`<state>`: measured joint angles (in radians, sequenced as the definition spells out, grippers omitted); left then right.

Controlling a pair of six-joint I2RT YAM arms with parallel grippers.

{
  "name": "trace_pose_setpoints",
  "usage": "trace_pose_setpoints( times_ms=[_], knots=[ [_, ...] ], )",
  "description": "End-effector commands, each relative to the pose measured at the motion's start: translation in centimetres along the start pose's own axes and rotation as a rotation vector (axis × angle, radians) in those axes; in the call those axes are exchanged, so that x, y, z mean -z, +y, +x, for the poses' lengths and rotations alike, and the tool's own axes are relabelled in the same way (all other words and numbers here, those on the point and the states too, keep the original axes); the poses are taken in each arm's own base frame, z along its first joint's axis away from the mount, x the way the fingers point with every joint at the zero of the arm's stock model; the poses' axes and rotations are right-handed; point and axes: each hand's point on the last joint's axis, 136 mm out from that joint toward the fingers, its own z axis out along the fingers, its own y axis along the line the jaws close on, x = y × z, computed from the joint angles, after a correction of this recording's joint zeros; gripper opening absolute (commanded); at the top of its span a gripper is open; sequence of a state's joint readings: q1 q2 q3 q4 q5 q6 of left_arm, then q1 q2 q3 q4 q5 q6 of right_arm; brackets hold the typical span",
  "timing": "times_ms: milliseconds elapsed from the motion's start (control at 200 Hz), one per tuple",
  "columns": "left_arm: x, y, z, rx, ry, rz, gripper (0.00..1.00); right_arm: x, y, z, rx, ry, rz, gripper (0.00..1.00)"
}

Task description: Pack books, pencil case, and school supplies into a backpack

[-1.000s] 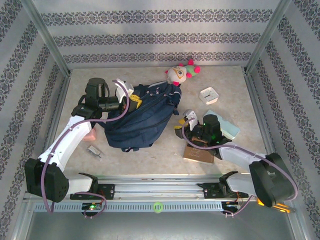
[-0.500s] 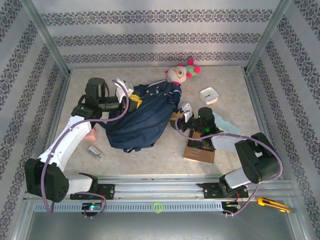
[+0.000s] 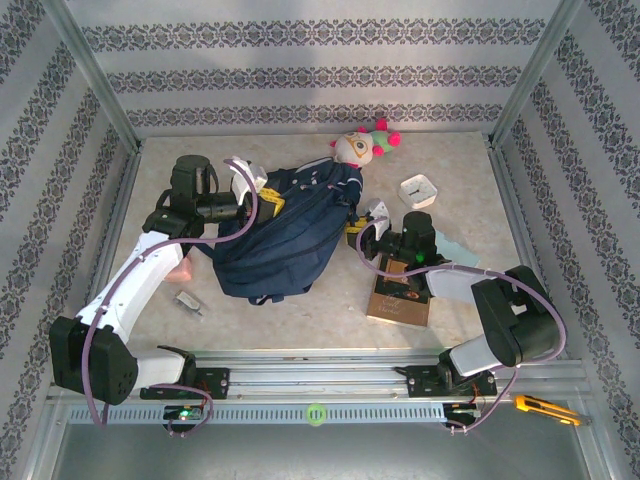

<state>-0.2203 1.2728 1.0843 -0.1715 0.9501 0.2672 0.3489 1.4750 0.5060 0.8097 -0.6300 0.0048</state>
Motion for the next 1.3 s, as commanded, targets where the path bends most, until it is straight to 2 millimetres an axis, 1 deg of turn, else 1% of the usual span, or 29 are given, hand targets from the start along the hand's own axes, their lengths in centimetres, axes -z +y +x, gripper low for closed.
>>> trace_pose_setpoints(
  times_ms=[0,105,175,245,345,415,465,495,595,705,759,779,864,1009,1104,1144,1189,1294],
  knots=[
    [1.4,-1.0,-4.4,-0.142,-0.130,0.023,0.00,0.3,0.9,-2.4,0.029,-0.070,-0.057,0.20],
    [1.3,-0.8,-4.3,-0.139,-0.128,0.017,0.00,0.3,0.6,-2.4,0.008,-0.071,-0.042,0.20],
    [1.3,-0.7,-4.2,-0.137,-0.126,0.012,0.00,0.4,0.1,-2.5,-0.018,-0.073,-0.013,0.23],
    [1.3,-0.7,-4.1,-0.136,-0.123,0.013,0.00,0.5,-0.1,-2.5,-0.036,-0.074,-0.006,0.24],
    [1.3,-0.7,-4.0,-0.135,-0.120,0.009,0.00,0.6,-0.4,-2.7,-0.057,-0.078,-0.005,0.13],
    [1.2,-0.2,-3.9,-0.130,-0.113,-0.022,0.00,0.7,-0.5,-2.8,-0.071,-0.081,0.000,0.03],
    [1.2,0.4,-3.7,-0.128,-0.102,-0.057,0.00,0.8,-0.3,-3.0,-0.078,-0.084,-0.003,0.00],
    [1.3,0.9,-3.6,-0.125,-0.094,-0.088,0.00,1.0,-0.2,-3.1,-0.083,-0.088,-0.006,0.00],
    [1.5,2.2,-3.6,-0.127,-0.080,-0.185,0.00,1.5,1.0,-3.2,-0.098,-0.089,-0.032,0.00],
    [1.4,3.4,-3.3,-0.129,-0.068,-0.297,0.00,1.7,3.2,-3.5,-0.096,-0.074,-0.078,0.00],
    [1.1,3.7,-3.4,-0.141,-0.054,-0.346,0.00,1.8,4.2,-3.8,-0.093,-0.068,-0.105,0.00],
    [1.1,3.8,-3.3,-0.144,-0.047,-0.366,0.00,1.8,4.6,-3.5,-0.104,-0.050,-0.113,0.00],
    [0.5,4.1,-3.1,-0.157,-0.020,-0.427,0.00,2.1,6.2,-3.8,-0.115,-0.033,-0.146,0.00],
    [-0.9,3.6,-2.6,-0.165,0.002,-0.437,0.00,2.9,8.4,-3.4,-0.166,0.027,-0.188,0.00],
    [-2.3,2.5,-2.2,-0.180,0.009,-0.391,0.00,3.5,9.4,-2.6,-0.199,0.069,-0.198,0.00],
    [-2.7,1.9,-2.1,-0.183,0.000,-0.359,0.00,3.7,9.2,-2.0,-0.217,0.083,-0.179,0.00],
    [-3.1,1.5,-2.1,-0.178,-0.014,-0.328,0.00,3.8,8.5,-1.5,-0.228,0.092,-0.137,0.00],
    [-3.7,0.0,-2.3,-0.188,-0.033,-0.246,0.00,3.8,7.1,-1.7,-0.241,0.087,-0.082,0.00]
  ],
)
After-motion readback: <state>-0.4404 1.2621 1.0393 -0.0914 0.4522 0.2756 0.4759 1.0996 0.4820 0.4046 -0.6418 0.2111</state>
